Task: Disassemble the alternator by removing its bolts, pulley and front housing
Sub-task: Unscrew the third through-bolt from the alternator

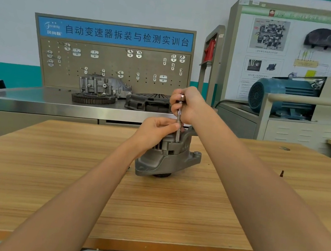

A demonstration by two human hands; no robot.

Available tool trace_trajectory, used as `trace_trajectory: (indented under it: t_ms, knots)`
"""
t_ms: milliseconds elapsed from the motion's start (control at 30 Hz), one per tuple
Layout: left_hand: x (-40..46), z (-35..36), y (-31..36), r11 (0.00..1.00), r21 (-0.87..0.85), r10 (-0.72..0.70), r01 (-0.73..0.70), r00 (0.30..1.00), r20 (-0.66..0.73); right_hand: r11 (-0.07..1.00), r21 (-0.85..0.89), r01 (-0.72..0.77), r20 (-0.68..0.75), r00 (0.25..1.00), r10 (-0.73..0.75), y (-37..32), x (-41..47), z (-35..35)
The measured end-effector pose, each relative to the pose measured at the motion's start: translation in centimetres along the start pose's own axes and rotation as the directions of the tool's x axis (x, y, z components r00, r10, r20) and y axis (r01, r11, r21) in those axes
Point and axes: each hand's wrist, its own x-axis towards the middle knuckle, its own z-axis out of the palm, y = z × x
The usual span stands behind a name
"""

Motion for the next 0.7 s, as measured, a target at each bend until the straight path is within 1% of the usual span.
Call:
trace_trajectory:
  t_ms: [67,133,167,200,233,300,367,400,467,533,600,700]
  knots:
    - [-0.1,0.2,0.0,1.0,0.003,0.025,-0.025,1.0,-0.015,0.99,0.04,0.132,-0.165,0.978,-0.124,0.7,-0.1,0.9]
    - [-0.1,0.2,0.0,0.999,0.033,0.041,-0.04,0.999,-0.031,0.944,0.049,0.326,-0.332,0.897,-0.293,1.5,-0.1,1.5]
    - [-0.1,0.2,0.0,0.998,0.053,0.044,-0.042,0.998,-0.038,0.915,0.085,0.395,-0.35,0.871,-0.344,1.7,-0.1,1.7]
    - [-0.1,0.2,0.0,0.997,0.071,0.046,-0.043,0.998,-0.041,0.897,0.105,0.429,-0.328,0.867,-0.376,1.8,-0.2,1.6]
    - [0.0,0.2,0.1,0.995,0.085,0.047,-0.043,0.998,-0.043,0.899,0.093,0.429,-0.298,0.873,-0.386,1.9,-0.2,1.7]
    - [-0.1,0.2,0.4,0.994,0.104,0.043,-0.038,0.998,-0.038,0.915,0.064,0.399,-0.288,0.885,-0.366,1.7,-0.1,1.7]
    - [0.0,0.1,0.8,0.99,0.139,0.034,-0.031,0.999,-0.018,0.945,0.107,0.31,-0.323,0.91,-0.262,1.2,-0.1,1.8]
    - [0.1,0.0,1.0,0.981,0.191,0.041,-0.038,0.999,-0.01,0.957,0.103,0.273,-0.33,0.917,-0.226,1.0,0.0,1.7]
    - [0.4,0.0,1.3,0.942,0.331,0.056,-0.058,0.998,0.014,0.982,0.086,0.169,-0.295,0.946,-0.137,0.2,0.5,1.1]
    - [0.6,-0.1,1.6,0.907,0.416,0.052,-0.069,0.997,0.053,0.999,0.001,0.052,-0.202,0.978,-0.05,-0.1,0.6,0.7]
    - [0.7,-0.1,1.9,0.906,0.419,0.032,-0.063,0.996,0.081,0.999,-0.035,-0.005,-0.107,0.994,0.002,-0.2,0.5,0.5]
    - [0.4,-0.1,1.7,0.946,0.323,0.021,-0.036,0.998,0.052,0.984,-0.16,-0.083,-0.001,0.996,0.084,-0.4,0.6,0.3]
